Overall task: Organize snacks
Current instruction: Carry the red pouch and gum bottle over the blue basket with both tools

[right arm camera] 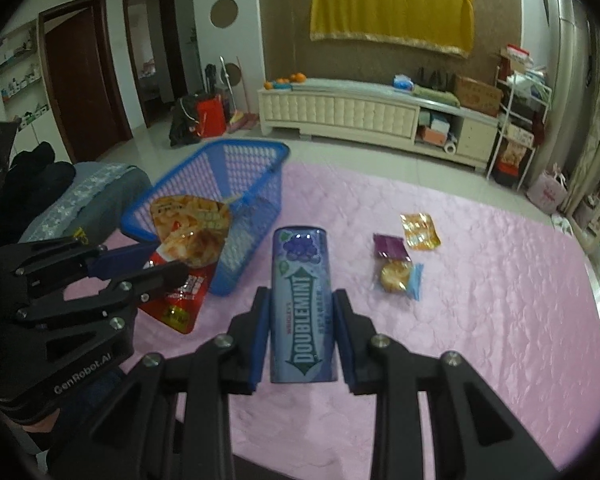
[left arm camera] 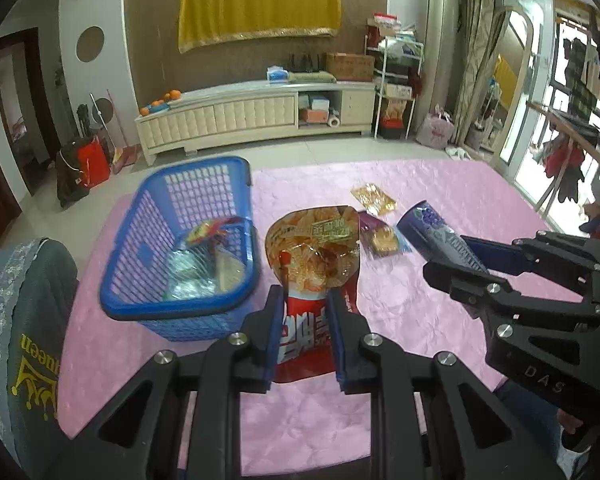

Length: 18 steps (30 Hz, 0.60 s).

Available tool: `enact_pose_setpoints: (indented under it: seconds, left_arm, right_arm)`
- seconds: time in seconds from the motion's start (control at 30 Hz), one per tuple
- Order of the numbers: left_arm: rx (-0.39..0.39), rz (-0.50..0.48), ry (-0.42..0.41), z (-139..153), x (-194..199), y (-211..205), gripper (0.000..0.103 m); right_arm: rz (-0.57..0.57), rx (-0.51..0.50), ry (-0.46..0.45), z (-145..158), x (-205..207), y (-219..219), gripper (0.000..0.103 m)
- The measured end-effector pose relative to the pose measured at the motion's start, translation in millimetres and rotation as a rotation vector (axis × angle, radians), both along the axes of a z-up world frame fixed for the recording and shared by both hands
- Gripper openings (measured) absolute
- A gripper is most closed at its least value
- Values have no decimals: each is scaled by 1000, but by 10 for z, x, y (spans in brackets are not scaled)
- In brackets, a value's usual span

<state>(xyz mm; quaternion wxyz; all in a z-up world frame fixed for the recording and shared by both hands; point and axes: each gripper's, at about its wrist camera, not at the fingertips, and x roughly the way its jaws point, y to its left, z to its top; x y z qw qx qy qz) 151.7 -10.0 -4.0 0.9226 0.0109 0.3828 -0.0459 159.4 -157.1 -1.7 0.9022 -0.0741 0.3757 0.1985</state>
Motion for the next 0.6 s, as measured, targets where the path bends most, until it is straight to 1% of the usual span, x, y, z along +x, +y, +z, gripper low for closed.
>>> enact_pose_setpoints:
  seconds: [0.1, 0.2, 0.33, 0.47, 0.53, 0.6]
  left_arm:
    - [15, 14, -13, 134, -9, 172, 20]
    - [40, 21, -41, 325, -22, 385, 21]
    - [59, 46, -48, 471, 85, 663, 21]
    - [60, 82, -41, 506, 217, 879, 21]
    - [45, 98, -28, 486, 299, 994, 21]
    - [48, 103, -14, 445, 382, 1056, 21]
  right_arm:
    - [6, 6, -2, 64, 48, 153, 35]
    - [20, 36, 9, 107, 137, 289, 35]
    - [45, 67, -10, 205, 241, 492, 35]
    - [83, 85, -3, 229, 356, 686, 35]
    - [108, 79, -3, 208, 456, 803, 35]
    - [118, 81, 1, 180, 532, 872, 35]
